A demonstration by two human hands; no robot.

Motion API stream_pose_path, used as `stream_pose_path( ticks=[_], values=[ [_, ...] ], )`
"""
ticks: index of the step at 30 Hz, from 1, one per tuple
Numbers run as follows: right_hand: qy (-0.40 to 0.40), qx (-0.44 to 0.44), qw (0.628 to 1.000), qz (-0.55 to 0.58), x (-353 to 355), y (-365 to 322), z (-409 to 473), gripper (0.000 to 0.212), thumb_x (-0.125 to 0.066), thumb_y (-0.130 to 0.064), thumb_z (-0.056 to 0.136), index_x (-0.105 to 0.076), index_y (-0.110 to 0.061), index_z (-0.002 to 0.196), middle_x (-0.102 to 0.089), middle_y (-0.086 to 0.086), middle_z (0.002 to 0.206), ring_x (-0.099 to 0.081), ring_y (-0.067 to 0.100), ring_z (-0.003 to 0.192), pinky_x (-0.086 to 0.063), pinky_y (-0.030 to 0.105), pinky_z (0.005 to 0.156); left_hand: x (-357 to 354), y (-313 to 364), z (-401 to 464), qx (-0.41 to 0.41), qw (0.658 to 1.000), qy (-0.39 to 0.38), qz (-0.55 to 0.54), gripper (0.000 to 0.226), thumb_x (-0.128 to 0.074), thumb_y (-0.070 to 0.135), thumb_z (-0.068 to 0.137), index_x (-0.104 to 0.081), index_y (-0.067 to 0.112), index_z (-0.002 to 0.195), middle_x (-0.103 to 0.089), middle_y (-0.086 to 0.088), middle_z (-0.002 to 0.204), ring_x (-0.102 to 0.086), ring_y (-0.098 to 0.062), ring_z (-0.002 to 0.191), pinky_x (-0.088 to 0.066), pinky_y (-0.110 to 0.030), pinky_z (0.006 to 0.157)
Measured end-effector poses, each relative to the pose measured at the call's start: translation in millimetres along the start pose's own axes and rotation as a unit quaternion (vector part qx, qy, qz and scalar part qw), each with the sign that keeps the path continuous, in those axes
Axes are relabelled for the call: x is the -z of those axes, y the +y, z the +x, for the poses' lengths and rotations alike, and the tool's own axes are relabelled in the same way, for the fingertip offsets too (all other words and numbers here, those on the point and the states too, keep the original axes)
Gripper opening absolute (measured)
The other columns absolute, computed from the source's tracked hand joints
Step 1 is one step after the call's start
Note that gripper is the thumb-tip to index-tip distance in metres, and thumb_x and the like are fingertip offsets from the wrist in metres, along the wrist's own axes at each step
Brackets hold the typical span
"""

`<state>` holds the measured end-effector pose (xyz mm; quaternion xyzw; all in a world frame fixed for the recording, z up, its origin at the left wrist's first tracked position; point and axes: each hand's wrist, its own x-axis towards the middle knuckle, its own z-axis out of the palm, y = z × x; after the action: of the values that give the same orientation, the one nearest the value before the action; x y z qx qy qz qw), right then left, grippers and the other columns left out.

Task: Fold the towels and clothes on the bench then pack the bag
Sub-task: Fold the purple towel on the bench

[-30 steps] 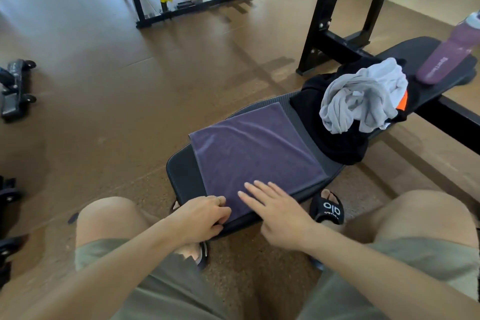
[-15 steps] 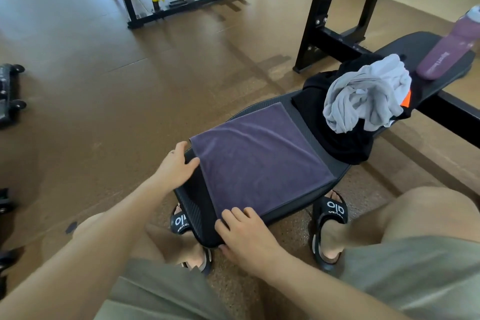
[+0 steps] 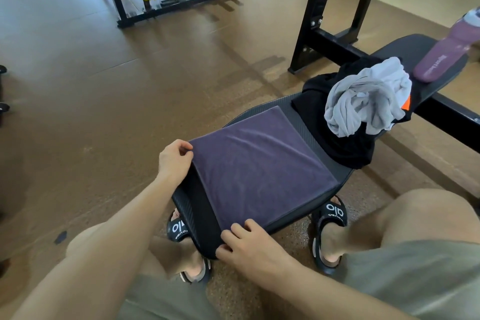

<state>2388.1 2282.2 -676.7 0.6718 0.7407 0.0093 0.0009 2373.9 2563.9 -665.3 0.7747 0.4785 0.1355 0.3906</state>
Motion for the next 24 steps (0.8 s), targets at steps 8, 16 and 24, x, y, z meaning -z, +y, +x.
stream_pose_path(
  ticks=[8, 16, 24],
  values=[
    [-0.060, 0.075, 0.994, -0.057, 15, 2, 2, 0.028, -0.066, -0.020, 0.079, -0.052, -0.019, 0.103, -0.058, 0.001, 0.090, -0.054, 0.022, 0.076, -0.032, 0.033, 0.059, 28, -3, -6, 0.018, 1.000, 0.003, -0.012, 0.014, -0.068, 0.005, 0.088, -0.069, 0.015, 0.097, -0.069, -0.006, 0.096, -0.070, -0.029, 0.088, -0.060, -0.041, 0.084],
    [-0.063, 0.075, 0.995, -0.023, 20, 2, -11, 0.008, -0.059, -0.017, 0.085, -0.056, -0.018, 0.092, -0.053, 0.003, 0.089, -0.048, 0.021, 0.066, -0.040, 0.032, 0.053, 39, -5, -25, 0.019, 1.000, -0.014, 0.012, 0.016, -0.063, 0.006, 0.089, -0.069, 0.015, 0.101, -0.070, -0.002, 0.089, -0.074, -0.024, 0.082, -0.059, -0.043, 0.090],
    [0.023, -0.073, 0.985, 0.156, 40, 16, -41, 0.013, -0.053, -0.016, 0.091, -0.042, -0.022, 0.091, -0.045, -0.003, 0.084, -0.043, 0.015, 0.063, -0.040, 0.028, 0.052, 57, 3, -39, -0.143, 0.974, -0.027, 0.172, 0.022, -0.057, 0.005, 0.085, -0.064, 0.025, 0.091, -0.058, 0.002, 0.090, -0.056, -0.018, 0.093, -0.044, -0.030, 0.080]
  ],
)
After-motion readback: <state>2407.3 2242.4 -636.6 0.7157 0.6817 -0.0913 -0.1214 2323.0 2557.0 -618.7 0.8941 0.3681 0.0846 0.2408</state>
